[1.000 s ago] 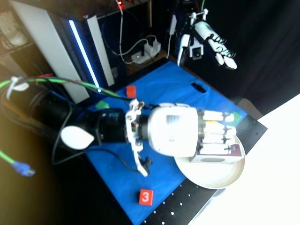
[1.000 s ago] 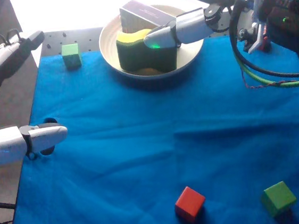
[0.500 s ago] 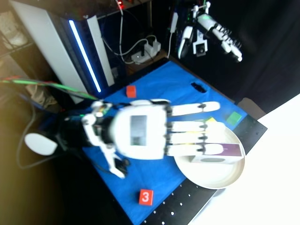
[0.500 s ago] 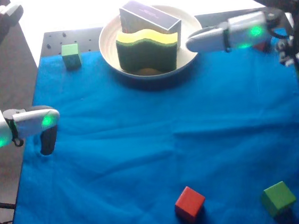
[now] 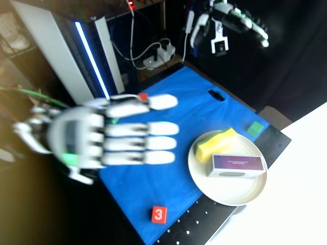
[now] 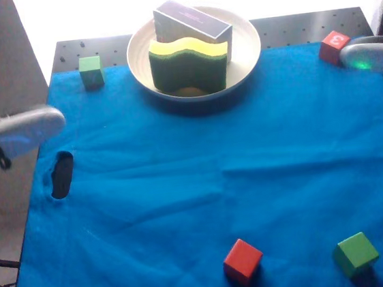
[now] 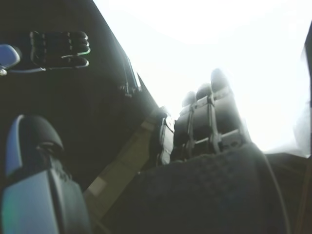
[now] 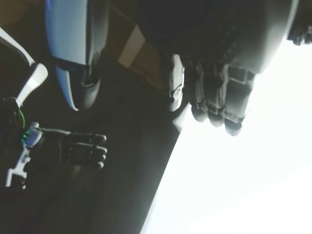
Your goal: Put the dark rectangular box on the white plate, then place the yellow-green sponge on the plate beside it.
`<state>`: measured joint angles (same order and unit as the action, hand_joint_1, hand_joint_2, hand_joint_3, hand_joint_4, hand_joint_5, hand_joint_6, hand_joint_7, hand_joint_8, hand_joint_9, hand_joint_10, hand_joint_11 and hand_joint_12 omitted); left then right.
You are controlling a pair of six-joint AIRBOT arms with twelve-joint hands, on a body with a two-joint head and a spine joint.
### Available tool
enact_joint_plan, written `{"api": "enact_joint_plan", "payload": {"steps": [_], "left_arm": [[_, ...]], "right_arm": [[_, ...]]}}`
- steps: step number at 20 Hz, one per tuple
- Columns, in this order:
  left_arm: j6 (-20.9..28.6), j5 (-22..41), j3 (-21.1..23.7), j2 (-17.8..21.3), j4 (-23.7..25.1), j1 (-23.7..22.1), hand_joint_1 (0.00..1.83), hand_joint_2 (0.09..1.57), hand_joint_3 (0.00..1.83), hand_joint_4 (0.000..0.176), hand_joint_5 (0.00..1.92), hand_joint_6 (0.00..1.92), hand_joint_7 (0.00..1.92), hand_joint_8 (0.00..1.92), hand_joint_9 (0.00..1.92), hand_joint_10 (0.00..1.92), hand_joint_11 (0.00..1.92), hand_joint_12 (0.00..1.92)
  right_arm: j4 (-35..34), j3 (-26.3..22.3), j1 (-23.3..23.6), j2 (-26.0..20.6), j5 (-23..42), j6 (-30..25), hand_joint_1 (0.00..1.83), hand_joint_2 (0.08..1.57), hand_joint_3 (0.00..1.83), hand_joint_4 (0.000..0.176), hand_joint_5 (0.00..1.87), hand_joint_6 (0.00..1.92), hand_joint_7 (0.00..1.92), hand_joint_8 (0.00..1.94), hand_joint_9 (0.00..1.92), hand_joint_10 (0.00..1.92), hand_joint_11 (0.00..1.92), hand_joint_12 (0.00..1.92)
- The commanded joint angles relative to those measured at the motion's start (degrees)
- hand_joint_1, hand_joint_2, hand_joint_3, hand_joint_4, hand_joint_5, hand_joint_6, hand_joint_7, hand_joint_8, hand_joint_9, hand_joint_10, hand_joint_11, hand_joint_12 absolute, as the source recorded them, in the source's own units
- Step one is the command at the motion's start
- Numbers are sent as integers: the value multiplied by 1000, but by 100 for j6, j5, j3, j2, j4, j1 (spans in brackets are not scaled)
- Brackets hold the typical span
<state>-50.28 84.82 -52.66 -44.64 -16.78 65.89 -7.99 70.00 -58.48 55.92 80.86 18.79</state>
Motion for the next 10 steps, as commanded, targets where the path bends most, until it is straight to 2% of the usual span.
{"api": "enact_joint_plan", "payload": {"steps": [1, 2, 3, 4, 5, 7, 8, 9, 10], "left_arm": [[98, 863, 19, 49, -29, -2, 468, 972, 8, 176, 0, 0, 0, 0, 20, 6, 0, 522], [135, 928, 25, 53, -30, 23, 451, 994, 7, 176, 0, 0, 0, 0, 13, 3, 0, 453], [153, 1001, 40, 61, -32, 41, 428, 1026, 8, 176, 0, 0, 0, 0, 8, 1, 0, 332], [153, 1062, 62, 73, -32, 52, 403, 1029, 6, 176, 0, 0, 0, 0, 12, 2, 0, 305], [153, 1092, 68, 79, -32, 58, 385, 1040, 5, 176, 0, 0, 0, 0, 2, 0, 0, 237], [153, 1258, 96, 112, -73, 168, 391, 995, 0, 176, 0, 0, 0, 0, 0, 0, 0, 72], [156, 1310, 109, 124, -104, 216, 372, 976, 0, 172, 0, 0, 0, 0, 0, 0, 2, 60], [158, 1328, 121, 132, -120, 232, 389, 991, 0, 175, 0, 0, 0, 0, 0, 0, 0, 55], [160, 1337, 128, 132, -141, 249, 389, 987, 0, 173, 0, 0, 0, 0, 0, 0, 0, 53]], "right_arm": [[-341, -143, -159, -146, 1231, 84, 831, 918, 0, 160, 128, 7, 106, 19, 7, 3, 2, 1], [-509, -263, -364, -238, 1481, 130, 803, 917, 0, 169, 126, 5, 96, 11, 13, 4, 0, 0], [-737, -420, -674, -344, 1854, 169, 739, 953, 10, 141, 82, 1, 84, 4, 18, 6, 0, 0], [-1033, -612, -994, -452, 2014, 194, 729, 966, 14, 139, 66, 0, 44, 0, 4, 0, 0, 0], [-1049, -699, -1076, -496, 2014, 211, 798, 949, 4, 157, 89, 10, 53, 6, 17, 6, 0, 0], [-1049, -750, -1147, -488, 2014, 258, 819, 926, 0, 174, 119, 18, 60, 8, 1, 0, 0, 0], [-1047, -787, -1202, -479, 2014, 258, 792, 930, 0, 169, 110, 12, 64, 8, 0, 0, 0, 0], [-1048, -828, -1248, -474, 2014, 258, 787, 904, 0, 171, 108, 9, 59, 5, 0, 0, 0, 0], [-1049, -859, -1281, -472, 2014, 258, 750, 908, 0, 157, 96, 3, 40, 0, 0, 0, 0, 0]]}}
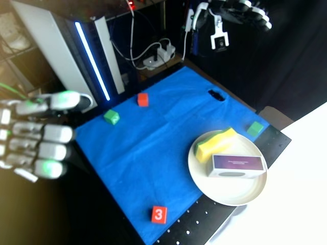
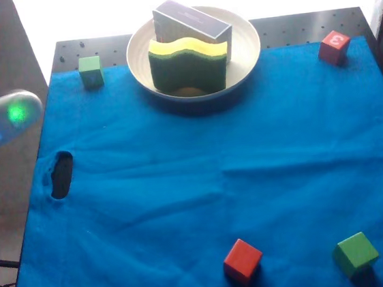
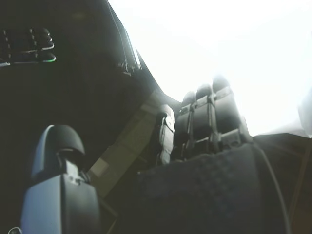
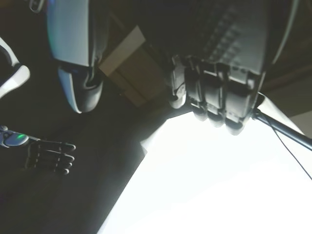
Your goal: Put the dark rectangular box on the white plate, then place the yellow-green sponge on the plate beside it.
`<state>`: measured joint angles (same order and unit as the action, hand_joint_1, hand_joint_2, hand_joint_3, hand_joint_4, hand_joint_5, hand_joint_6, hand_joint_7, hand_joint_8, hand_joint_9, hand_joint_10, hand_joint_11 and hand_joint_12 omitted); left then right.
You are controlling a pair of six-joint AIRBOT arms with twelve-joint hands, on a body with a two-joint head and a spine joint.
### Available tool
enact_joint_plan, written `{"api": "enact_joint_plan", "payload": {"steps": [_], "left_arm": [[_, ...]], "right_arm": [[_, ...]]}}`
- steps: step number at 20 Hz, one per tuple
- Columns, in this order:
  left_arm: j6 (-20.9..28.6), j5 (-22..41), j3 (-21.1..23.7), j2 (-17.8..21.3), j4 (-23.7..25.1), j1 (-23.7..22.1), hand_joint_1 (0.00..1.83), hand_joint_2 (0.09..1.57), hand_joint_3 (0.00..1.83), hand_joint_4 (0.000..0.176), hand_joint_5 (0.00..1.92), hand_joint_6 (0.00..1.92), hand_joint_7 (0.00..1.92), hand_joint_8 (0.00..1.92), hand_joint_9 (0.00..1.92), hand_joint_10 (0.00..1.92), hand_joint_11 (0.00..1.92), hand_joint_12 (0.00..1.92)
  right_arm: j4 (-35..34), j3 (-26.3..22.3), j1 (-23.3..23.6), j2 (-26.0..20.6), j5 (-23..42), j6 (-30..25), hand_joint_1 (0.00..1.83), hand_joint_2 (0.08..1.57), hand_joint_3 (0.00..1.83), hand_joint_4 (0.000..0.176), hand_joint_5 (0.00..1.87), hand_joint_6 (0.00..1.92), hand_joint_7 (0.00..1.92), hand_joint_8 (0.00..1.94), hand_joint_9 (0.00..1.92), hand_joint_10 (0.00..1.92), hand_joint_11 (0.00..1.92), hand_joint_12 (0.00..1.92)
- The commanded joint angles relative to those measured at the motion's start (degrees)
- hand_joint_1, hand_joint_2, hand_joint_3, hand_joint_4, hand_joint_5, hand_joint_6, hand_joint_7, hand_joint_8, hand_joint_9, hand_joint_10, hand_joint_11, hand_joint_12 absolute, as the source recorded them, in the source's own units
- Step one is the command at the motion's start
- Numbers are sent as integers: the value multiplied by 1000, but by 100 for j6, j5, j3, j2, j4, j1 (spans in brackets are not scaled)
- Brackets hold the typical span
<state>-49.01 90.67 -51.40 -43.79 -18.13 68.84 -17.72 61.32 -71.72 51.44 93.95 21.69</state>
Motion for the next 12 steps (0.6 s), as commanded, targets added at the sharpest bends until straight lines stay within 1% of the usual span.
{"api": "enact_joint_plan", "payload": {"steps": [1, 2, 3, 4, 5, 6, 7, 8, 9, 10, 12], "left_arm": [[42, 758, 11, 45, -49, -2, 399, 982, 0, 175, 0, 0, 0, 0, 0, 0, 0, 56], [48, 762, 13, 45, -72, 32, 403, 984, 0, 174, 0, 0, 0, 0, 0, 0, 27, 71], [56, 771, 20, 45, -105, 70, 362, 995, 1, 176, 0, 0, 0, 0, 4, 2, 45, 84], [59, 771, 23, 44, -120, 80, 358, 1015, 0, 175, 0, 0, 0, 0, 4, 0, 8, 188], [59, 769, 23, 32, -139, 82, 359, 1011, 0, 176, 0, 0, 0, 0, 7, 1, 1, 227], [59, 759, 23, 21, -154, 85, 396, 999, 0, 172, 0, 0, 0, 0, 12, 1, 0, 266], [59, 732, 23, 7, -173, 94, 444, 982, 0, 171, 0, 0, 0, 0, 15, 1, 0, 249], [59, 700, 22, -3, -180, 97, 456, 968, 0, 175, 0, 0, 0, 0, 36, 5, 0, 298], [60, 667, 21, -10, -185, 99, 428, 955, 0, 176, 0, 0, 0, 0, 59, 7, 0, 337], [60, 657, 21, -13, -189, 102, 421, 955, 0, 176, 0, 0, 0, 0, 67, 8, 0, 341], [60, 656, 21, -17, -192, 110, 434, 962, 0, 173, 0, 0, 0, 0, 47, 3, 0, 251]], "right_arm": [[-93, -18, -2, -12, 704, -33, 739, 898, 0, 165, 98, 3, 27, 0, 0, 0, 0, 0], [-112, -21, -17, -7, 704, -33, 763, 908, 0, 172, 87, 0, 26, 1, 0, 0, 0, 0], [-133, -20, -26, -1, 704, -33, 762, 915, 0, 175, 84, 0, 4, 0, 0, 0, 0, 0], [-142, -20, -29, -1, 704, -33, 767, 928, 4, 175, 79, 0, 2, 0, 0, 0, 0, 0], [-148, -20, -31, 4, 704, -33, 771, 934, 6, 176, 80, 0, 2, 1, 0, 0, 0, 0], [-154, -19, -33, 15, 704, -33, 768, 931, 4, 176, 80, 1, 8, 3, 0, 0, 0, 0], [-159, -14, -35, 29, 704, -33, 751, 930, 3, 176, 80, 1, 40, 15, 0, 0, 0, 0], [-165, -8, -43, 40, 704, -33, 756, 929, 2, 176, 72, 0, 64, 21, 0, 0, 0, 0], [-183, -2, -54, 49, 704, -33, 768, 932, 3, 174, 74, 1, 70, 19, 0, 0, 0, 0], [-187, -2, -57, 51, 704, -33, 761, 932, 3, 176, 84, 5, 58, 12, 0, 0, 0, 0], [-189, -2, -57, 57, 704, -33, 717, 927, 0, 171, 68, 1, 43, 3, 0, 0, 0, 0]]}}
